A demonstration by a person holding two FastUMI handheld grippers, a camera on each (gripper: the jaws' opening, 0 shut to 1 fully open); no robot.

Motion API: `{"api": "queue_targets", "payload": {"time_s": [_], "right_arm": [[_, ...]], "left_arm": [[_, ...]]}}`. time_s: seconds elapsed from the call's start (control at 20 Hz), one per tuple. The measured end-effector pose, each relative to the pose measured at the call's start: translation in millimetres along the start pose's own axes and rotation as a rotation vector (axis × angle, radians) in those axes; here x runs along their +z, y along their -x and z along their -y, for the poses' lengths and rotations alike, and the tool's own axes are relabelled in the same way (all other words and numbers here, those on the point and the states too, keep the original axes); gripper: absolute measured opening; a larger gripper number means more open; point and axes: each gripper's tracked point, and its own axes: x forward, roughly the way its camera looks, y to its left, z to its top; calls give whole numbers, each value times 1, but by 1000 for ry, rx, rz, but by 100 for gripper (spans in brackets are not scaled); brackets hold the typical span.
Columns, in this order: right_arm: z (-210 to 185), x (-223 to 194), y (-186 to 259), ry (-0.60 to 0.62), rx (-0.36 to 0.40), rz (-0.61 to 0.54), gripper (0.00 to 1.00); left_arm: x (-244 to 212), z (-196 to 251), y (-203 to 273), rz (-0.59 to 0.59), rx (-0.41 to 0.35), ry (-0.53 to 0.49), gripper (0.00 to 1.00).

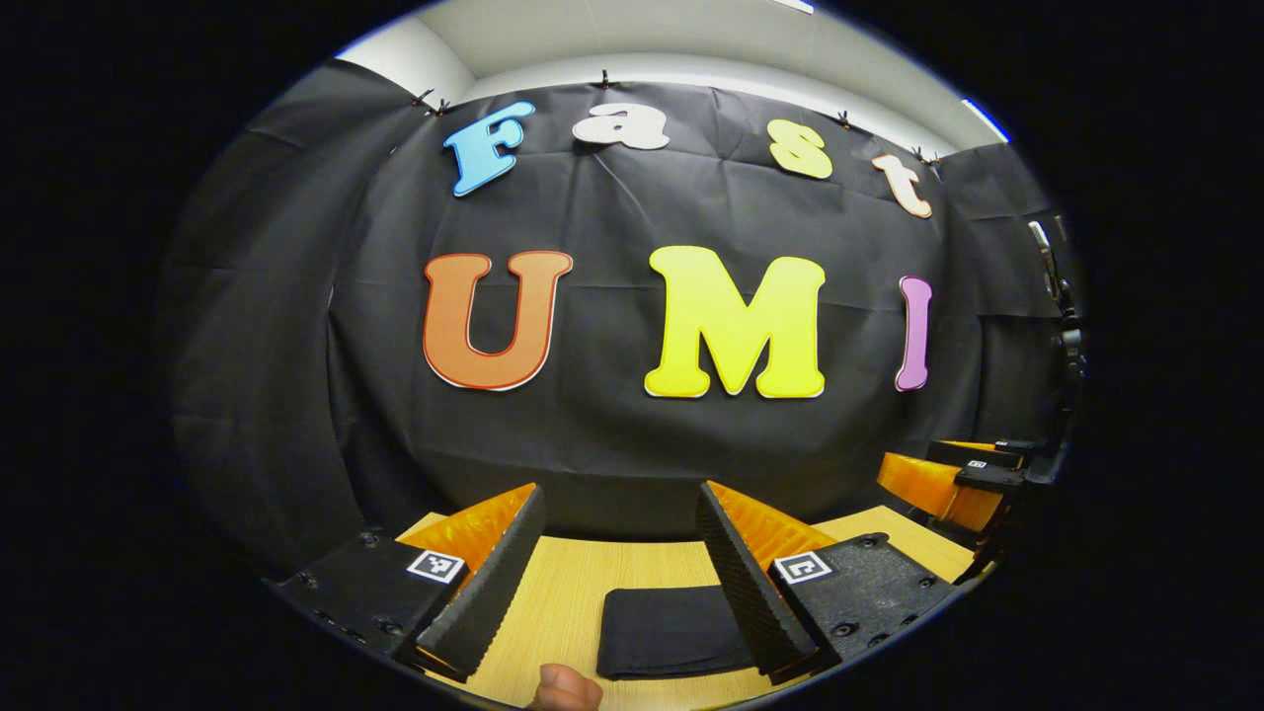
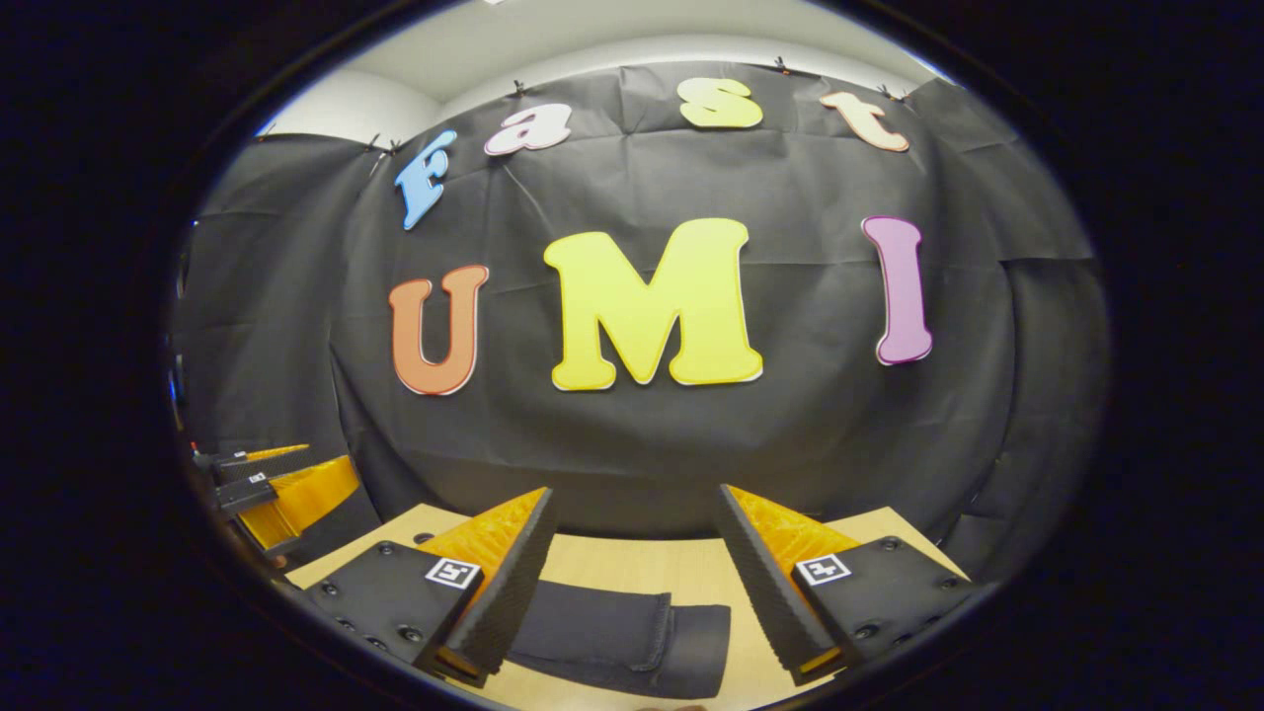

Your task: Grasp the waist and the cuffs of the jeans and fold them to make the two legs overlap; first hold the waist and fold one-third of the jeans toward the cuffs, then hold the cuffs and fold the remaining one-third in the same direction to finish folding.

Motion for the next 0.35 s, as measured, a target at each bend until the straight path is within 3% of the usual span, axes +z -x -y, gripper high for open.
{"api": "queue_targets", "payload": {"time_s": [0.35], "right_arm": [[1,2,-3,5,-5,0,100]], "left_arm": [[-2,-1,-2,-3,-1,6,98]]}}
